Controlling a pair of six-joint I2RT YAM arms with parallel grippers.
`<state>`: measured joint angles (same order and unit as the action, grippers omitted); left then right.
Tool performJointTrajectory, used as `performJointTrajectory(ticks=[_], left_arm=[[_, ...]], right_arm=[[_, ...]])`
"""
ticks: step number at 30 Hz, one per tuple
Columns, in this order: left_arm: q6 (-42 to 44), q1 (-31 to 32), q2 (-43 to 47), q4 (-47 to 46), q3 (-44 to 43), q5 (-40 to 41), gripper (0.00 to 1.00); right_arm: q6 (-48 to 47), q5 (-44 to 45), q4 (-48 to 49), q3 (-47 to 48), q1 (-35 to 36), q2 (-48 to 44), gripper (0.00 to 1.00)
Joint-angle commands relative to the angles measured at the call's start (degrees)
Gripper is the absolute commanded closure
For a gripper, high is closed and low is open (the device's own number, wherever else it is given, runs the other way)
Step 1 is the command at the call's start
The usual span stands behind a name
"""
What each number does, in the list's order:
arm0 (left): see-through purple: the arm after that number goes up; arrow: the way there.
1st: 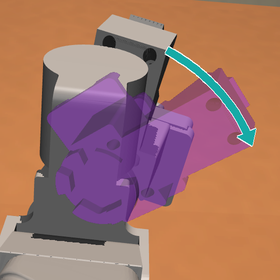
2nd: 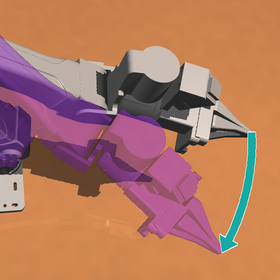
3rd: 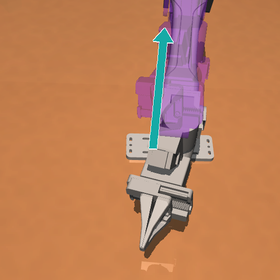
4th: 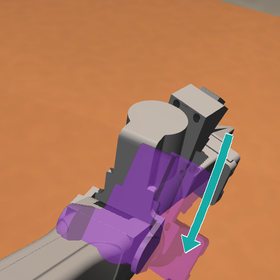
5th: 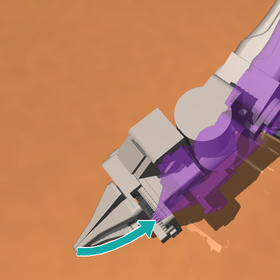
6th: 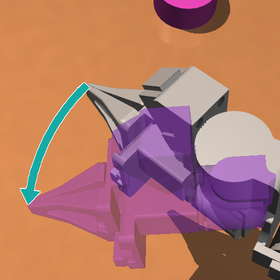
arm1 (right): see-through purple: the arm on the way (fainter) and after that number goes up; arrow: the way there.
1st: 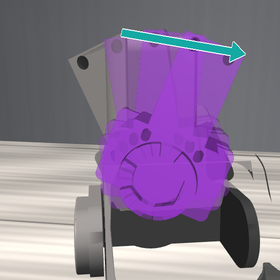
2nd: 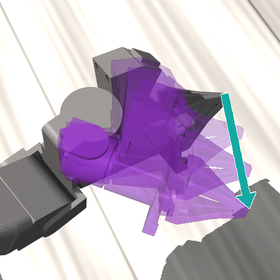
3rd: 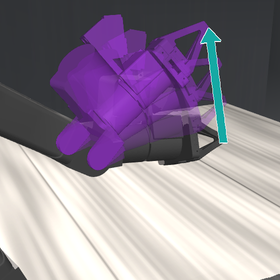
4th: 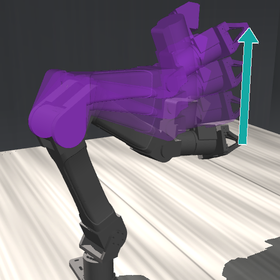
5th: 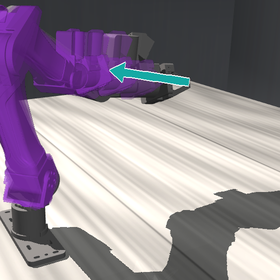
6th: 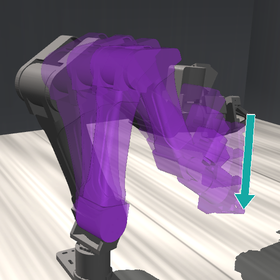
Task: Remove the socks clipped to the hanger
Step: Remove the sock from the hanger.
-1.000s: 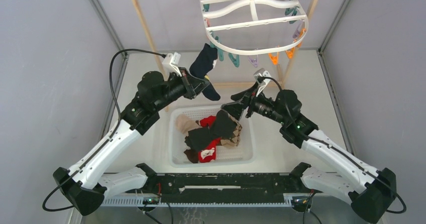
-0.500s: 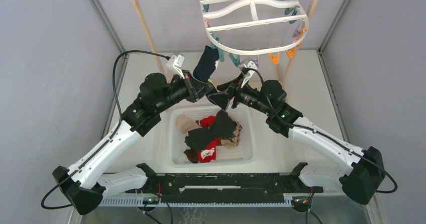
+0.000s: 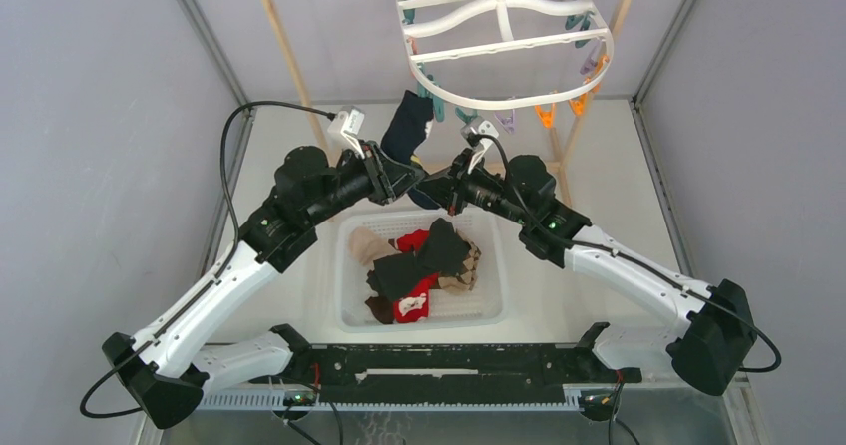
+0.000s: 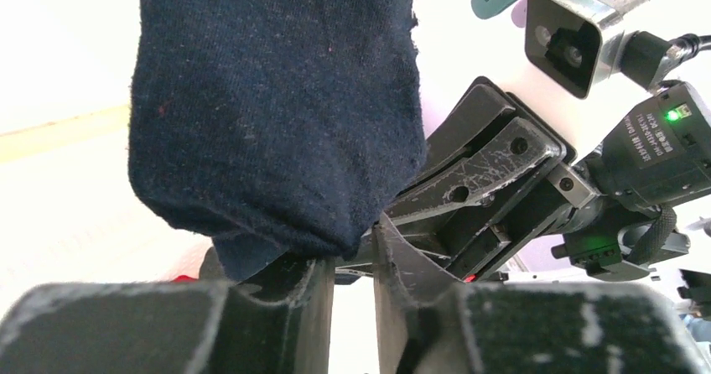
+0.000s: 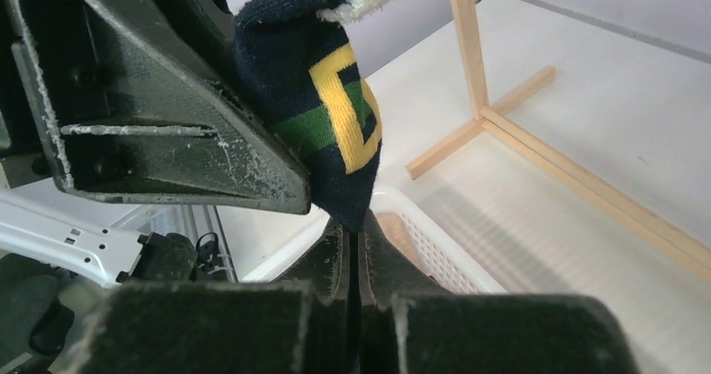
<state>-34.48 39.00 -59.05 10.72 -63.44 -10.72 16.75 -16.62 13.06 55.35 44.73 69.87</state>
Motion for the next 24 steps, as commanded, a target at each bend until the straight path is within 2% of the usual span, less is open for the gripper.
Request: performJointTrajectory(ticks=[1,2,3,5,6,15,24], left_arm=[[0.74,0.35,0.72,-0.6,-4.75,-0.76,0.66],[0.92,0.36,0.63,-0.08,-5.09,-0.7,0.59],[1.24,0.33,0.6,0.53,-5.49,-0.47,0.47],[2.01,0.29,0.45,1.89,-6.61,-0.25,0.04],[2.49,0.22,0.36,2.63,-7.32,-0.25,0.01],[3.92,-2.69,1.01,5.87,-11.77,0.27,0.0],[5.99,-7.68,-1.92,8.62,-20.39,1.37,0.0]], right_arm=[[-0.86,2.2,-0.13,2.9,0.12,-1.5,1.0],[-0.99,2.39,-0.61,2.92,0.02,-1.76,1.0],[-1.02,2.67,-1.01,2.9,-0.06,-1.95,1.0],[-0.91,3.09,-1.86,2.84,-0.52,-2.31,1.0],[-0.81,3.27,-2.23,2.8,-0.85,-2.54,1.0],[2.8,1.68,-0.22,-0.6,-7.07,-6.58,1.0],[7.44,-3.92,1.17,-2.68,-17.62,-11.66,1.0]])
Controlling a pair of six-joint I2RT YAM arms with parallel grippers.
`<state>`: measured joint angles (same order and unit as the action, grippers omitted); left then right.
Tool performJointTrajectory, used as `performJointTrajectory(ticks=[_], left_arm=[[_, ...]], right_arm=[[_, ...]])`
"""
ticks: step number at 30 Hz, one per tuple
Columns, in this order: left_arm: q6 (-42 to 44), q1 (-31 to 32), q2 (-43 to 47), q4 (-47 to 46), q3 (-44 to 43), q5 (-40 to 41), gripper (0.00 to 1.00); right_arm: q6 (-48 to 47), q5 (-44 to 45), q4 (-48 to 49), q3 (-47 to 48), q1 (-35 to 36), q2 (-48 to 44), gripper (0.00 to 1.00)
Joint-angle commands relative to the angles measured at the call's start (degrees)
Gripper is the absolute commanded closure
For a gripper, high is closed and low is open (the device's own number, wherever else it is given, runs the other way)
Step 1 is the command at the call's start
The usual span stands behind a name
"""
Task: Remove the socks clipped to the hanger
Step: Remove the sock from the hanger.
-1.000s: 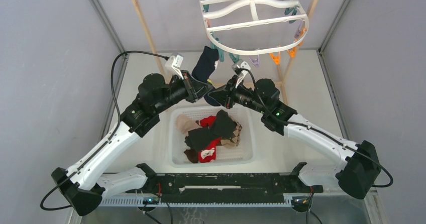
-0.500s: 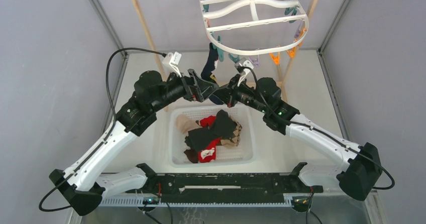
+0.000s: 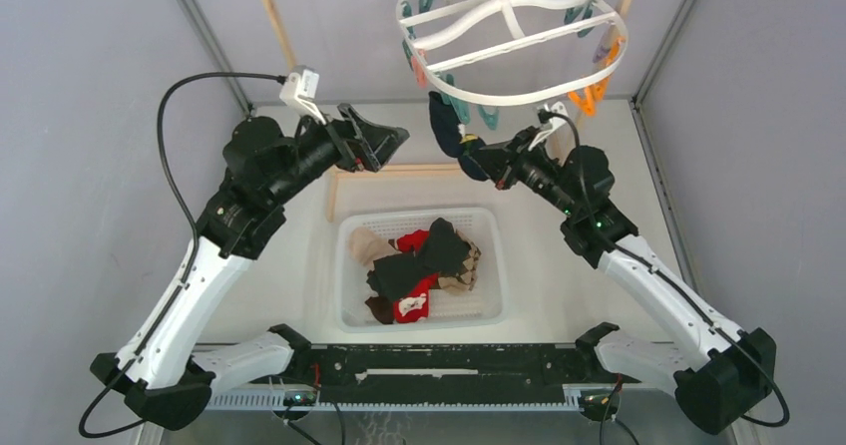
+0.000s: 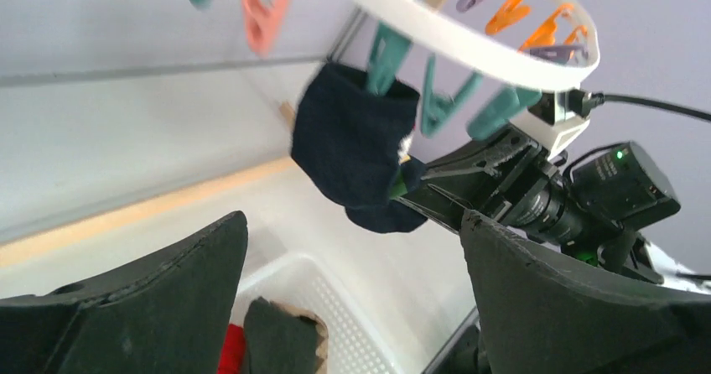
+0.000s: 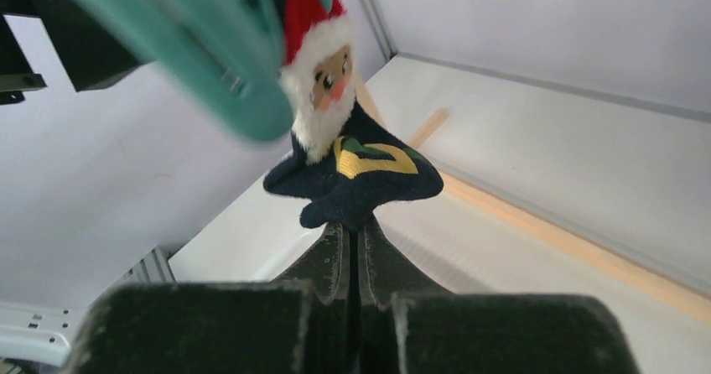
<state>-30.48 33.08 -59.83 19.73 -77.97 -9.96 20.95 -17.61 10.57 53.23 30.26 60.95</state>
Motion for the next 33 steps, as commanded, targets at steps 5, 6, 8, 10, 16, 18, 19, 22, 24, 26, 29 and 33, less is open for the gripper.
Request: performJointTrajectory(ticks=[5,6,8,10,16,18,19,22,24,26,29,33], left_arm=[[2.32,-2.71,-4.72,0.2,-10.96,-0.44,0.0],[2.27,-2.75,-5.42,0.22,-11.69,-0.51,0.0],[2.27,-2.76,-6.44,0.27,-12.7,-0.52,0.0],[2.27,-2.89,-7.18,0.24,-13.25,-0.51,0.0],[1.76,-2.85,-7.46,-0.98,-12.31,-1.09,0.0],[1.6,-2.85,-7.09,-1.75,-11.4,-1.61,0.0],[1.58,-2.85,-6.94,-2.17,-10.89,-1.82,0.0],[1.53,-2.89,-6.3,-4.02,-9.11,-3.09,0.0],[1.53,-2.85,-5.97,-5.04,-7.85,-3.91,0.0],[1.51,-2.83,-5.68,-5.92,-6.43,-4.39,0.0],[1.01,-2.85,-5.34,-8.71,-4.04,-6.55,0.01],[-0.14,-2.85,-5.68,-15.17,-0.44,-12.15,0.03]], right_arm=[[5.15,-5.44,4.29,-1.04,-7.87,-3.65,1.0],[5.74,-6.09,4.73,-1.15,-9.01,-3.79,1.0],[7.12,-7.54,5.59,-1.49,-11.5,-3.91,1.0],[8.16,-8.9,5.97,-1.7,-14.03,-4.07,1.0],[11.31,-11.72,6.94,-2.24,-20.77,-4.53,1.0],[11.98,-12.64,7.34,-2.53,-21.9,-4.67,1.0],[12.27,-12.84,7.48,-2.75,-22.25,-4.83,1.0],[12.98,-13.67,7.99,-3.64,-22.74,-5.37,1.0],[13.65,-14.21,8.38,-4.3,-22.76,-5.82,1.0],[14.61,-15.44,9.09,-5.23,-22.66,-6.08,1.0],[15.06,-16.19,8.72,-5.91,-22.7,-6.72,1.0],[16.85,-19.49,9.96,-6.21,-22.04,-6.78,1.0]])
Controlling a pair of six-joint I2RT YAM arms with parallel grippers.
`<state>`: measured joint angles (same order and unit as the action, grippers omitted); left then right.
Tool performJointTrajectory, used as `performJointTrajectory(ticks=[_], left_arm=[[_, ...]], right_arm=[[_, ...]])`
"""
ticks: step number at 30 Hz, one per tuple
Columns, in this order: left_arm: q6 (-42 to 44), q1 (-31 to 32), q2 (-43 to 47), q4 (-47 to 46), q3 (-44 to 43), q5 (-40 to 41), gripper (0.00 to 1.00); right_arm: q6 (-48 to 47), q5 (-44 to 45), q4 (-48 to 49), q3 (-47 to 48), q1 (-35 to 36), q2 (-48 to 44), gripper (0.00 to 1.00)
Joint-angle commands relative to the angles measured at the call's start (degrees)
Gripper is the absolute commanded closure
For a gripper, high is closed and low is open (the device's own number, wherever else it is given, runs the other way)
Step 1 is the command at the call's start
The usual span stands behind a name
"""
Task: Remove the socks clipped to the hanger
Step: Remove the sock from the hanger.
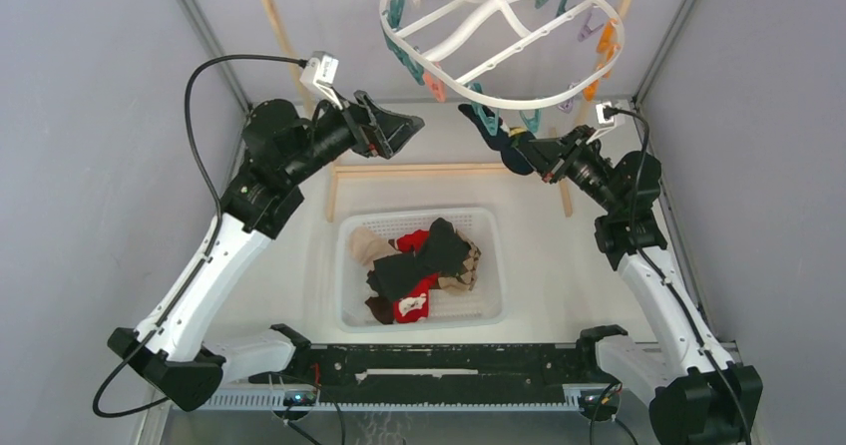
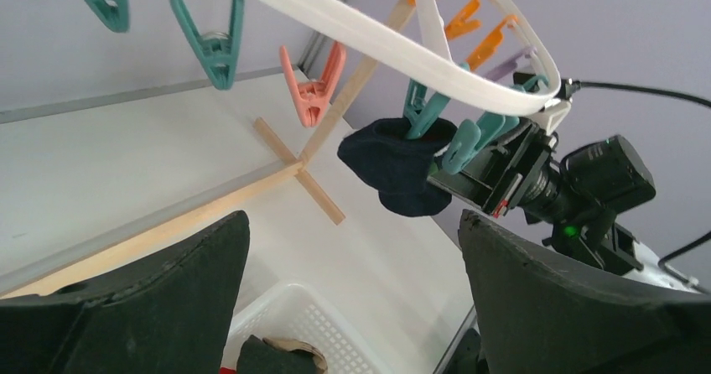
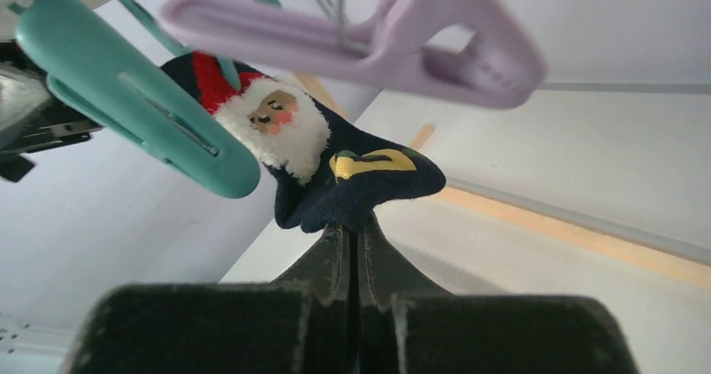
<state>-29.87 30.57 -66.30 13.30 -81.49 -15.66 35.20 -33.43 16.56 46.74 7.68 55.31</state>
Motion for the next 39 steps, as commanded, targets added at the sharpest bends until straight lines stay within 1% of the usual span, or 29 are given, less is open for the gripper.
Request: performJointTrajectory(ticks=[1,4,8,12,15,17,18,23,28,33,39], left_arm=[[-0.72,-0.33,0.74,-10.05,3.97,-6.96,0.03],[0.09,-0.33,0.67,-12.84,6.25,-7.82,0.03],[0.91,-0.33,0.36,-13.04,7.54,-7.99,0.04],[1.94,-0.44,0.21,-13.04,6.98,-7.61,0.04],[3.46,-0.49,-0.28,-11.41,4.49,-6.56,0.04],[3.83,-0.57,-0.34,-10.23,3.41,-6.45,0.04],[3.77,-0.59,-0.21,-10.16,3.47,-6.42,0.04],[3.39,-0.6,1.02,-10.14,5.28,-6.38,0.04],[3.41,-0.6,1.43,-10.21,5.6,-6.22,0.04],[3.55,-0.6,1.61,-9.57,5.22,-6.19,0.04],[4.19,-0.6,2.21,-8.2,5.07,-5.6,0.04]], right_arm=[[3.12,-4.61,4.52,0.28,0.96,-0.98,1.0],[4.89,-6.98,6.0,0.28,2.5,-0.5,1.0],[5.11,-7.45,5.85,0.28,5.83,-0.59,1.0],[4.29,-6.62,4.79,0.28,9.78,-0.64,1.0],[4.46,-6.21,4.68,0.28,10.18,-0.64,1.0],[6.21,-7.28,6.68,0.24,8.32,-0.44,1.0],[7.63,-8.98,8.25,0.28,6.13,-0.01,1.0],[19.49,-14.56,19.12,0.28,-4.06,3.49,1.0],[26.36,-14.91,26.62,0.39,-11.65,8.17,1.0],[28.0,-13.68,27.98,4.07,-15.2,15.77,1.0],[30.6,-13.58,28.5,14.49,-15.69,26.52,1.0]])
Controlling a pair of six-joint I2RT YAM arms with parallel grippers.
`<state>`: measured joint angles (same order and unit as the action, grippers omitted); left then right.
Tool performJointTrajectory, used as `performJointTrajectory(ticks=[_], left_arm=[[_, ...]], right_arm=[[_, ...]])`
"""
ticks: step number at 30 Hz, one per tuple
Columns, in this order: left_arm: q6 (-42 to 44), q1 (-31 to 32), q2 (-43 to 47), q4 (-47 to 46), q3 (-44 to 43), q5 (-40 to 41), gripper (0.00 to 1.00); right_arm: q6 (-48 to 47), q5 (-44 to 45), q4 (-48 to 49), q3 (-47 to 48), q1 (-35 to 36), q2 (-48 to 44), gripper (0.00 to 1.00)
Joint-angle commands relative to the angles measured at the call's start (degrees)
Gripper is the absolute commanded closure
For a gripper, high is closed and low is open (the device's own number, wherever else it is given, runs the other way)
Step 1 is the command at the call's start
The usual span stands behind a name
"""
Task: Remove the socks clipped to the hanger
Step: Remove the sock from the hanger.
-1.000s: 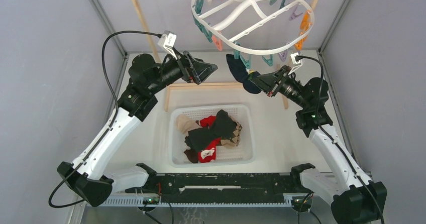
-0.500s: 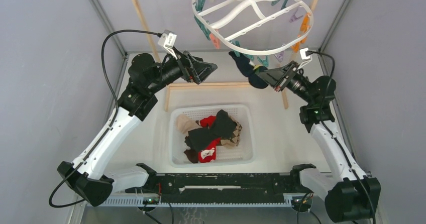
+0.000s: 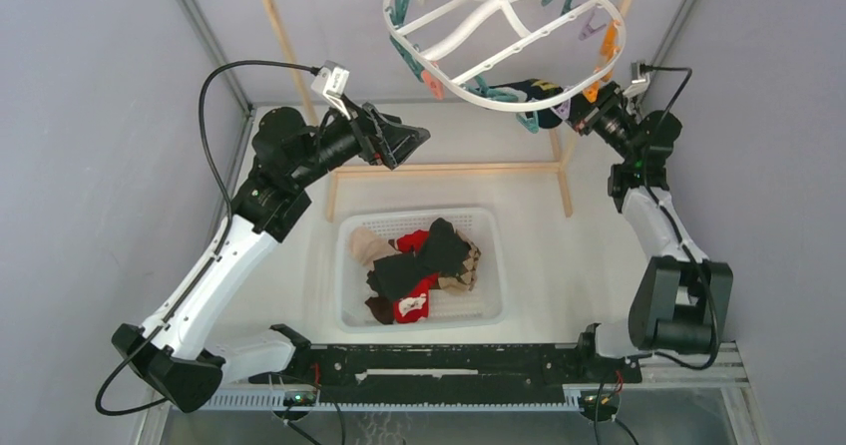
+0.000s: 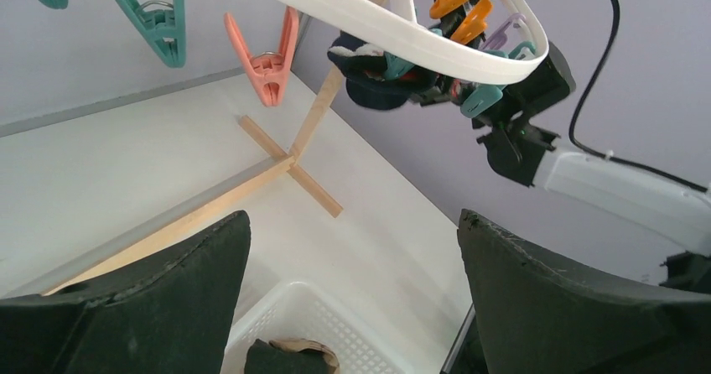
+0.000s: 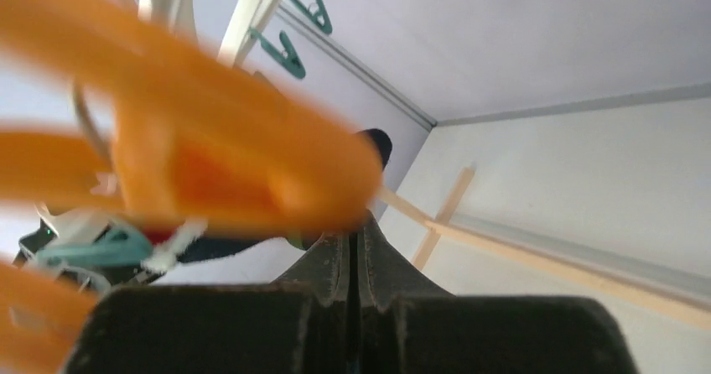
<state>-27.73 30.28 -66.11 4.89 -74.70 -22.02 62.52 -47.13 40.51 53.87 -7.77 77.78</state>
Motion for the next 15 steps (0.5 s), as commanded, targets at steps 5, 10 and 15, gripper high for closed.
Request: performJointTrajectory(ticks=[5,10,15], left_arm=[[2.72,-0.47,2.37,1.27,-2.27,1.34,0.04],[3.54,-1.22,1.29,2.72,-5.66,3.0,0.02],[4.0,-2.29,-3.51,6.18,-14.22,3.6,0.0]], right_arm=[[5.35,-0.24,5.98,12.53,-0.14,10.11,1.0],[3.68,-0.9,4.79,10.42,0.96,8.38,1.0],[-3.07,-0.73,-1.7,5.61,3.46,2.6,1.0]])
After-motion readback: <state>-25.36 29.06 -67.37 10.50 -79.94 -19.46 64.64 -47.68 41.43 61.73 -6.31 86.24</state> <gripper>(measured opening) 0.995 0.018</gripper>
